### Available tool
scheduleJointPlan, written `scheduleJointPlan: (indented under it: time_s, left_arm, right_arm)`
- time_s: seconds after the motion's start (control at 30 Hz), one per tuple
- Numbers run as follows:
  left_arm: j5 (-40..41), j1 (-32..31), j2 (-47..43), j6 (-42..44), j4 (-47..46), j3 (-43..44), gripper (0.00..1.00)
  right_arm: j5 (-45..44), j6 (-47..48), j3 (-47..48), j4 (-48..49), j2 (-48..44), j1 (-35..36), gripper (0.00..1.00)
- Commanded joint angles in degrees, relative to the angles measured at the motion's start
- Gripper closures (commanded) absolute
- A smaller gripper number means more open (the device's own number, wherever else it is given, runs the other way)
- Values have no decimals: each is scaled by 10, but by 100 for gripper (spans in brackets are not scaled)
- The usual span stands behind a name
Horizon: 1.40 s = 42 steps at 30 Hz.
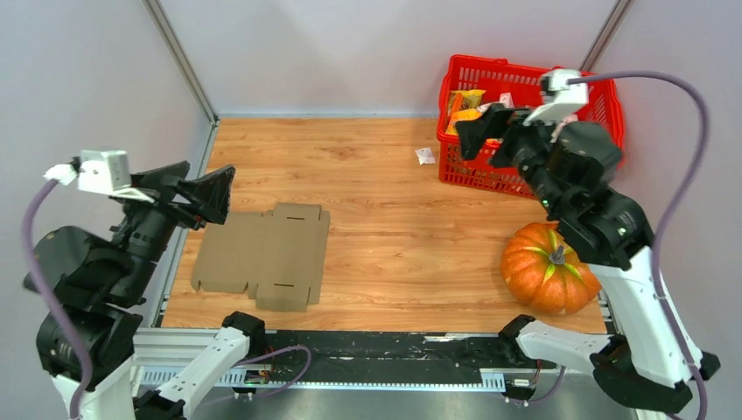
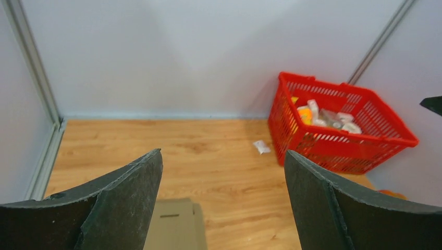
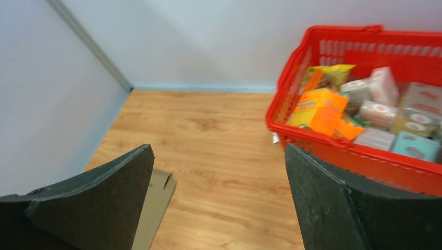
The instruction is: Fold the paper box
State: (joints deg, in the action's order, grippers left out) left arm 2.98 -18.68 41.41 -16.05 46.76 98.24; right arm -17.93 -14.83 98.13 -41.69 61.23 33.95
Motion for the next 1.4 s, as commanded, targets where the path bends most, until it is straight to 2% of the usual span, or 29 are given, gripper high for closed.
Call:
scheduleJointPlan:
  time_s: [0.0, 0.1, 0.13, 0.2, 0.3, 0.33, 0.43, 0.47, 0.57, 0.67, 0.73, 0.83, 0.87, 0.97, 1.13, 1.23, 1.37]
  left_arm:
    - [48, -2, 2, 14, 49, -63, 7]
    - [67, -2, -24, 6, 55, -125, 7]
    - [73, -2, -37, 1, 59, -141, 8]
    - [105, -2, -48, -11, 80, -186, 9]
    - [177, -2, -66, -71, 123, -261, 11]
    - [196, -2, -72, -116, 133, -284, 11]
    - [215, -2, -104, -192, 139, -392, 14]
    - [201, -2, -112, -210, 134, -449, 15]
    - [170, -2, -142, -270, 90, -549, 25]
    - [168, -2, -146, -306, 62, -623, 28]
    - [156, -2, -127, -325, 31, -648, 30]
    - [130, -2, -92, -342, -20, -691, 38]
    - [128, -2, -83, -346, -44, -714, 43]
    - [116, -2, -64, -369, -89, -760, 47]
    - [119, -2, -58, -382, -116, -795, 50]
    - [124, -2, -58, -384, -125, -804, 53]
    - [122, -2, -55, -385, -129, -810, 55]
  right_arm:
    - [27, -20, -2, 4, 60, 75, 0]
    - [130, -14, -17, 42, 109, 107, 0]
    - [194, -21, -26, 61, 125, 110, 0]
    - [237, -34, -40, 85, 163, 110, 0]
    - [322, -49, -64, 136, 213, 112, 0]
    - [353, -51, -65, 152, 250, 112, 0]
    - [360, -51, -51, 171, 329, 132, 0]
    - [358, -54, -45, 178, 347, 139, 0]
    - [372, -64, -16, 194, 435, 148, 0]
    - [354, -54, 43, 178, 524, 147, 0]
    - [340, -36, 85, 172, 559, 146, 0]
    - [365, -29, 157, 166, 639, 132, 1]
    - [367, -25, 173, 163, 656, 128, 1]
    - [408, -55, 229, 153, 722, 99, 4]
    - [492, -105, 221, 205, 765, 74, 12]
    - [503, -135, 194, 244, 769, 73, 16]
    - [504, -192, 178, 272, 784, 68, 26]
